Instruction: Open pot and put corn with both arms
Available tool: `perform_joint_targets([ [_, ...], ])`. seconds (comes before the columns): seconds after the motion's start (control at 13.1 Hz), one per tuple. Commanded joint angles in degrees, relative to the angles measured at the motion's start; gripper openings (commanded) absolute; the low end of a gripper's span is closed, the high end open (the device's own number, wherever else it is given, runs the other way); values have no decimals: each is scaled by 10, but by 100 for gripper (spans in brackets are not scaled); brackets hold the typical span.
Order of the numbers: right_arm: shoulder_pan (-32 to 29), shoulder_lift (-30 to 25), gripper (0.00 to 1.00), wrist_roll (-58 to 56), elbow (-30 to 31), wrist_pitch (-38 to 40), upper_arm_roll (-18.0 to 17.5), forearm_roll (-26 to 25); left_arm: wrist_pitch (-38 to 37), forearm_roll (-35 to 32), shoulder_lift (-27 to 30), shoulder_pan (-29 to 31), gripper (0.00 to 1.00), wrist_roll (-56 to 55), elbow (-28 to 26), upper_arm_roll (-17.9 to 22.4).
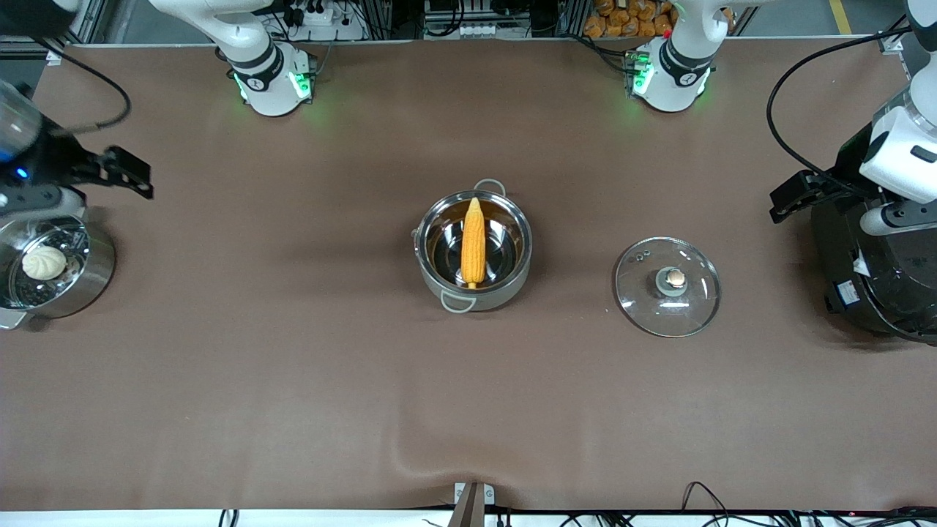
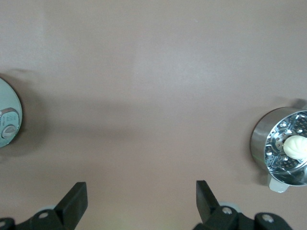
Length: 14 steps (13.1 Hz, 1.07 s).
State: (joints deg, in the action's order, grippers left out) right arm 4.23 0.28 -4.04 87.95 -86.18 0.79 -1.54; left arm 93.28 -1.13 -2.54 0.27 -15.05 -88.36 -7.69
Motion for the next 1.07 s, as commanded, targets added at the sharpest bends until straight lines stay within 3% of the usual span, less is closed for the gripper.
perform_joint_targets([
  [0.0, -20, -19, 100, -2, 18, -4, -11, 4, -14, 2, 4, 4, 100, 9, 1, -1],
  [0.99, -46, -28, 100, 16, 15, -1, -12, 7, -60, -2, 5, 8, 100, 17, 27, -2],
])
